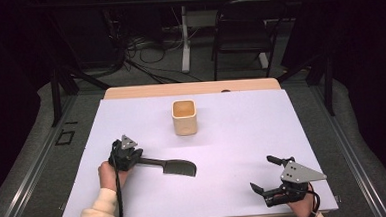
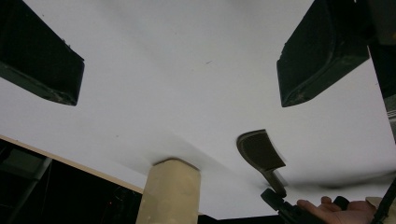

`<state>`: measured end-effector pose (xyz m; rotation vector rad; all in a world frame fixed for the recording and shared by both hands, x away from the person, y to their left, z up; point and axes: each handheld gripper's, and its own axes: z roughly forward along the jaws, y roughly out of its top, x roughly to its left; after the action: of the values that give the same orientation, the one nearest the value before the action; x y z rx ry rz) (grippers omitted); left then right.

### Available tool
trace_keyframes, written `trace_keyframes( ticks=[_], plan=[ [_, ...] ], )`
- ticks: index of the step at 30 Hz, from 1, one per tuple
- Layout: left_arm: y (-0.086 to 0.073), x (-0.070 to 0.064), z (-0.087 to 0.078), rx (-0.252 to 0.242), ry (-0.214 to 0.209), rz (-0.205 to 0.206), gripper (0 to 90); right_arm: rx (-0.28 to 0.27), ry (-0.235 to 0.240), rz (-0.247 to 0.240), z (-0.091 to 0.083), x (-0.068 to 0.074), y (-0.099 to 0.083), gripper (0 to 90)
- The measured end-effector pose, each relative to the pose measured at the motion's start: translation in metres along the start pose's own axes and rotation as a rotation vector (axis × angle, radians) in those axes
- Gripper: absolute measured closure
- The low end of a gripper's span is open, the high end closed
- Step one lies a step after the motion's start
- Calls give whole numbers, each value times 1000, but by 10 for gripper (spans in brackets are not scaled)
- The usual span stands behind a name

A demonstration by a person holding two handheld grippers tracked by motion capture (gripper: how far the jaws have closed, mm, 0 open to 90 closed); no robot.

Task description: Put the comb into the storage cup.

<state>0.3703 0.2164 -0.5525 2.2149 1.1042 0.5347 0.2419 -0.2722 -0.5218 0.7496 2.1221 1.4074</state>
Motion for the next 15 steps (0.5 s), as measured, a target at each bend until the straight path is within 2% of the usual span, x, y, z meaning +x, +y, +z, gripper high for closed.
trace_keyframes(
  ticks=[15],
  plan=[
    [-2,-4,-4,17,-14,3,898,2,0,4,1,0,-1,2]
  ],
)
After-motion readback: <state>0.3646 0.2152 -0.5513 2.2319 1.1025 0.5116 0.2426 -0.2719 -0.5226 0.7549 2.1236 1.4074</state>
